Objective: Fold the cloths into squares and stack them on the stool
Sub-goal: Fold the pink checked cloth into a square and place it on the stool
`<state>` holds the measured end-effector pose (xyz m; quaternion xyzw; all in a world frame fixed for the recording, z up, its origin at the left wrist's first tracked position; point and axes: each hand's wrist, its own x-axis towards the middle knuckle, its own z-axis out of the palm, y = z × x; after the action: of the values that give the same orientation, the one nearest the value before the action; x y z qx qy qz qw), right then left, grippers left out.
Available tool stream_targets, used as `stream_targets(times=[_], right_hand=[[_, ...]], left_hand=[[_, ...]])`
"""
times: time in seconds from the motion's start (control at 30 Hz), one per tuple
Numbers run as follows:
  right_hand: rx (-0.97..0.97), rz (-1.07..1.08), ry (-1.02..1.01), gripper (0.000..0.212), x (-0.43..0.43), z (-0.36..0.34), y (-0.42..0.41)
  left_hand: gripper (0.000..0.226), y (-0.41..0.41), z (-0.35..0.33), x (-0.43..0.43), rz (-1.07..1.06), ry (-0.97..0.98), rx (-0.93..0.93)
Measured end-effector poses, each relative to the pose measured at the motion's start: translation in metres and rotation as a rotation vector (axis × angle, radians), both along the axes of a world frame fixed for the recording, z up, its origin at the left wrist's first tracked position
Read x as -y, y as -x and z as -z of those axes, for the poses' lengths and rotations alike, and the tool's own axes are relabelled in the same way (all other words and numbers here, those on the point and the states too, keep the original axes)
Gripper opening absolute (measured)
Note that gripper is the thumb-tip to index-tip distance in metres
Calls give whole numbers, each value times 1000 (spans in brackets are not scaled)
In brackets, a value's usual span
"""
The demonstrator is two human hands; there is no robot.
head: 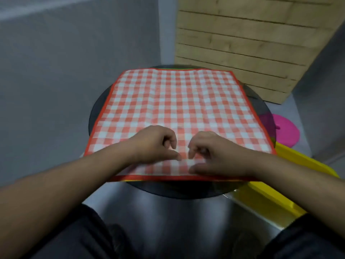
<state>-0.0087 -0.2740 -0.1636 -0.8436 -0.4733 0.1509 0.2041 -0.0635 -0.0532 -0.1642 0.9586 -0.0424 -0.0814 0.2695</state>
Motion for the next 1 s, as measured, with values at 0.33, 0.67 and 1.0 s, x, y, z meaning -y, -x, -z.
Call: stream_targets(times=[0.33, 0.67, 1.0], right_hand=[[-43, 96, -63, 30, 12, 14, 32], [-20, 137, -74, 28, 15, 14, 39], [-52, 189, -169, 8, 15, 29, 43]], left_hand=[[49, 49, 7, 8, -4, 86, 70], [45, 54, 9, 13, 4, 109, 7], [35, 55, 16, 11, -40, 205, 14]])
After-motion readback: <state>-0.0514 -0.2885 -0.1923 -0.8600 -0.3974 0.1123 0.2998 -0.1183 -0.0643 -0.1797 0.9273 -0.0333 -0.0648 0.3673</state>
